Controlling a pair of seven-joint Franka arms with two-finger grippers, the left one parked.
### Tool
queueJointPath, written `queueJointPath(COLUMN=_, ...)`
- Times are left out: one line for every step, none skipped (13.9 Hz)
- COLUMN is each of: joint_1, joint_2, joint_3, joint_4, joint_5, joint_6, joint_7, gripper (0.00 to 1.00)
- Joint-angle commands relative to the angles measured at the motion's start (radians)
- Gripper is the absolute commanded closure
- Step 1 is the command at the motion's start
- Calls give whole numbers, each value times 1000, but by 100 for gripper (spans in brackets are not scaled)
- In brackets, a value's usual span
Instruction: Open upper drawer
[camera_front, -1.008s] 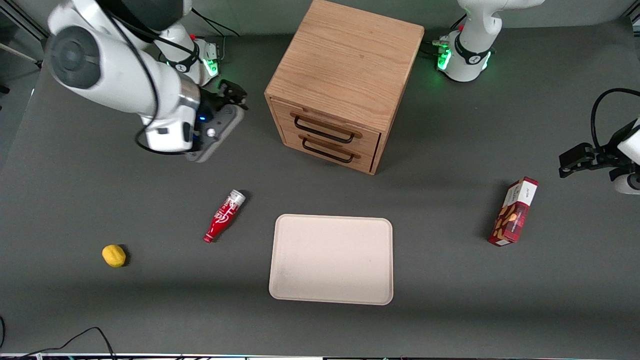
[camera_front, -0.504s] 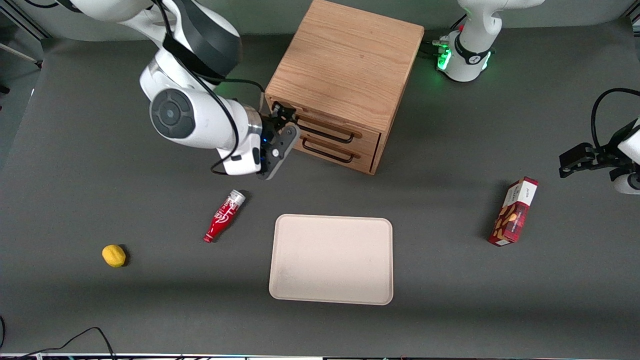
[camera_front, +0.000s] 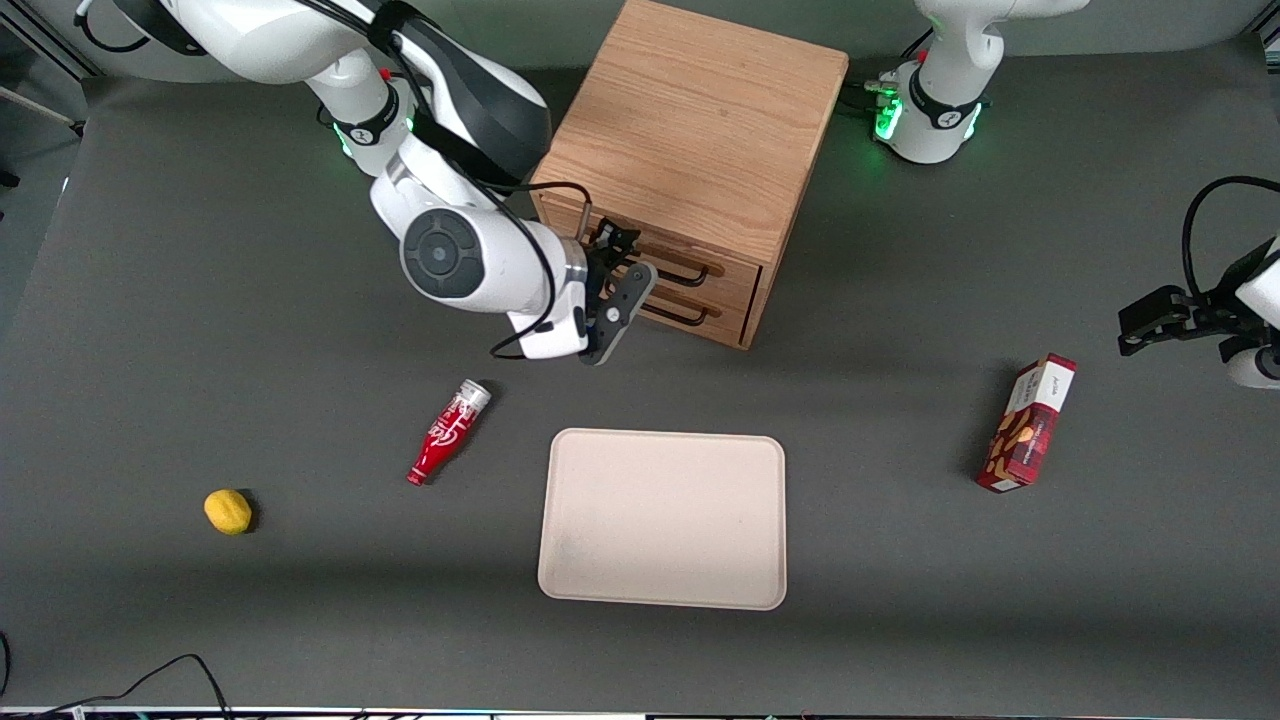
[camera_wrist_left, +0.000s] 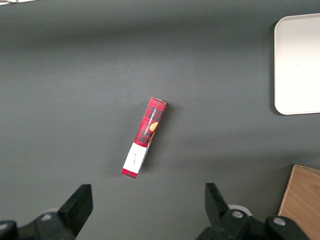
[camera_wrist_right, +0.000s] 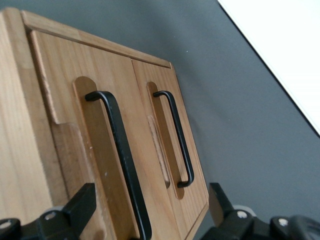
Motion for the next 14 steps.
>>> queueJointPath(joint_1=1, joint_2=-2, joint_3=23, joint_4=-41, joint_5=-39, joint_6=53, joint_7=34, gripper=0)
queueJointPath(joint_1=5, joint_2=-2, joint_3=32, joint_4=-61, joint_5=-47, joint_6=73, joint_7=51, gripper=0)
queueJointPath(joint_1=5, joint_2=-2, joint_3=35, joint_4=-68, joint_5=-62, joint_6=79, joint_7=56, gripper=0)
queueJointPath(joint_1=5, joint_2=2, joint_3=35, joint_4=-70, joint_5=-64, joint_6=82, joint_7=56, gripper=0)
queueJointPath(joint_1=7, joint_2=9, joint_3=35, joint_4=-70, joint_5=-67, joint_6=89, joint_7=56, gripper=0)
queueJointPath(joint_1=7, joint_2=18, joint_3=35, joint_4=-71, joint_5=-73, joint_6=102, joint_7=61, gripper=0)
queueJointPath(joint_1=7, joint_2=19, joint_3=35, joint_4=-74, joint_5=-82, joint_6=110, joint_7=71, gripper=0)
queueJointPath(joint_1=8, joint_2=22, joint_3=37, joint_4=-76, joint_5=-82, joint_6=113, joint_7=73, gripper=0)
queueJointPath(joint_1=11, joint_2=26, joint_3=46, joint_4=-79, joint_5=-82, joint_6=115, joint_7=74, gripper=0)
queueJointPath(joint_1=13, joint_2=26, joint_3=47, joint_4=-82, joint_5=-82, joint_6=116, joint_7=76, gripper=0)
queueJointPath(joint_1=13, joint_2=26, joint_3=47, joint_4=-84, joint_5=-82, joint_6=122, joint_7=76, gripper=0)
queueJointPath(joint_1=13, joint_2=29, joint_3=46, joint_4=-85, joint_5=-82, joint_6=128, joint_7=76, gripper=0)
queueJointPath(joint_1=13, joint_2=32, joint_3=46, joint_4=-87, joint_5=-84, joint_6=136, joint_7=76, gripper=0)
queueJointPath(joint_1=13, joint_2=35, joint_3=46, joint_4=-87, joint_5=-91, joint_6=136, joint_7=76, gripper=0)
